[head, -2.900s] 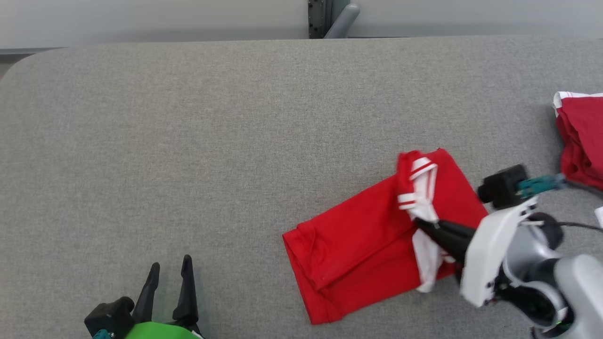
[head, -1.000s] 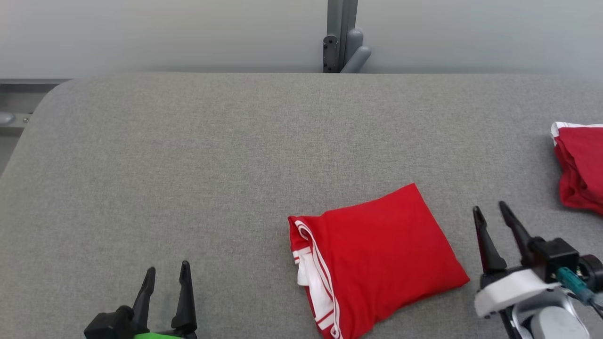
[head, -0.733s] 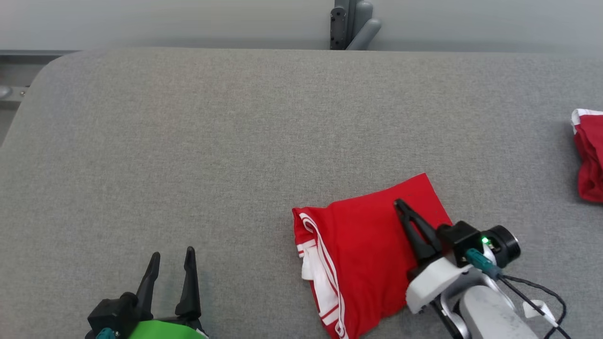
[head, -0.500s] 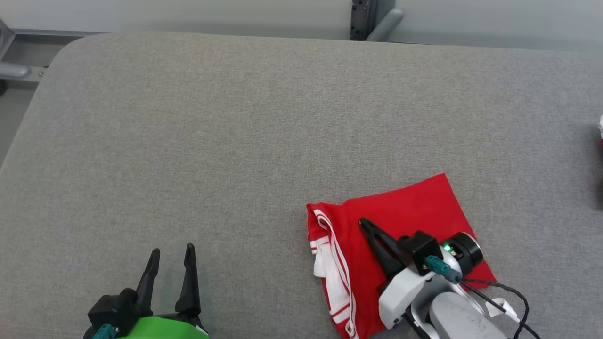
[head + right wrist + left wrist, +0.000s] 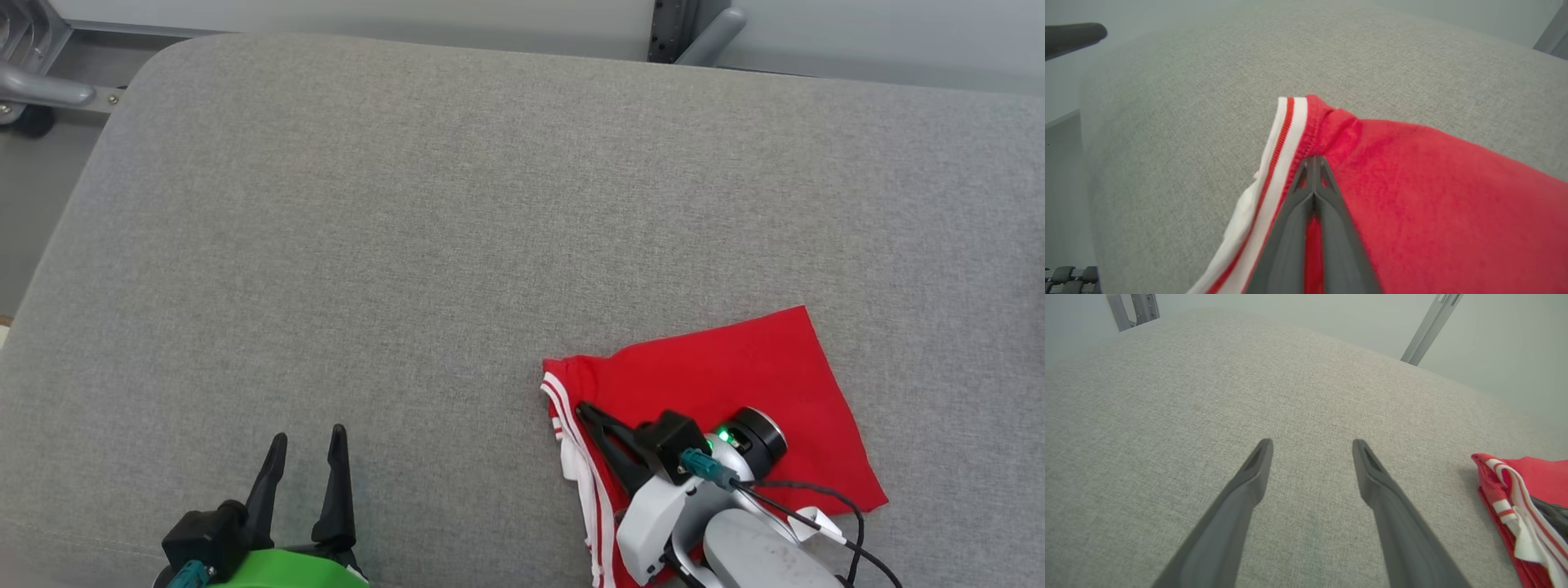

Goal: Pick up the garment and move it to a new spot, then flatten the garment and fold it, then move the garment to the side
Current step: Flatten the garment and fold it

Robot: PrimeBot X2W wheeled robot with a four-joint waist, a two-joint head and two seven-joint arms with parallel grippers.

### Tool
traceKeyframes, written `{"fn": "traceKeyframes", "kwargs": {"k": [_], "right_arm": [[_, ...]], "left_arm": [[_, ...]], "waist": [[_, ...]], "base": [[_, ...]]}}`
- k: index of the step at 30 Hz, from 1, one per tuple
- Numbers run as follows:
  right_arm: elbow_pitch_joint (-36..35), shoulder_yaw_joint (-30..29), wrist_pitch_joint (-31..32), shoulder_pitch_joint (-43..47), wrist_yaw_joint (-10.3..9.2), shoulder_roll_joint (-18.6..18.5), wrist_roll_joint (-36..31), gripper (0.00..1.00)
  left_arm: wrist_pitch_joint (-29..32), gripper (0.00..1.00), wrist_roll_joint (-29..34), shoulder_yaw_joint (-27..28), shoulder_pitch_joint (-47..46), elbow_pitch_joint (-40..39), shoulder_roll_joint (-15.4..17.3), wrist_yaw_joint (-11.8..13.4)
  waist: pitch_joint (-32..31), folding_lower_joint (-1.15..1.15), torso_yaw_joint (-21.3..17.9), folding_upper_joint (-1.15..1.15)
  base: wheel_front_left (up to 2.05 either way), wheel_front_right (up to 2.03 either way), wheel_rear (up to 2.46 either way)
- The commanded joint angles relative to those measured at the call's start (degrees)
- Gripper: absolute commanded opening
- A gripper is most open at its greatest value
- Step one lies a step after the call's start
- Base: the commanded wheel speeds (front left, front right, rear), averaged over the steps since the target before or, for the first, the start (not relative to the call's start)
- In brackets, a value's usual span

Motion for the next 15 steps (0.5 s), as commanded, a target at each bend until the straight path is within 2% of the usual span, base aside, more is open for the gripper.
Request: {"fn": "traceKeyframes", "kwargs": {"k": [1,8,15], "right_arm": [[0.8,0.3,-0.1,-0.7,-0.07,0.0,0.4,0.00],[6.8,4.5,0.0,-3.0,-0.04,0.3,0.3,0.00],[5.5,7.6,0.0,-3.4,-0.05,0.4,2.3,0.00]], "left_arm": [[-0.2,1.00,-0.4,-0.1,-0.9,0.2,0.1,0.3],[-0.2,1.00,-0.9,-0.2,-1.0,0.5,0.1,0.3],[-0.2,1.00,-1.4,-0.2,-0.3,0.6,0.1,0.4]], "waist": [[0.1,0.00,0.2,0.64],[0.1,0.00,0.9,0.64],[-0.5,0.00,1.0,0.64]], "base": [[0.00,0.00,0.00],[0.00,0.00,0.00],[0.00,0.00,0.00]]}}
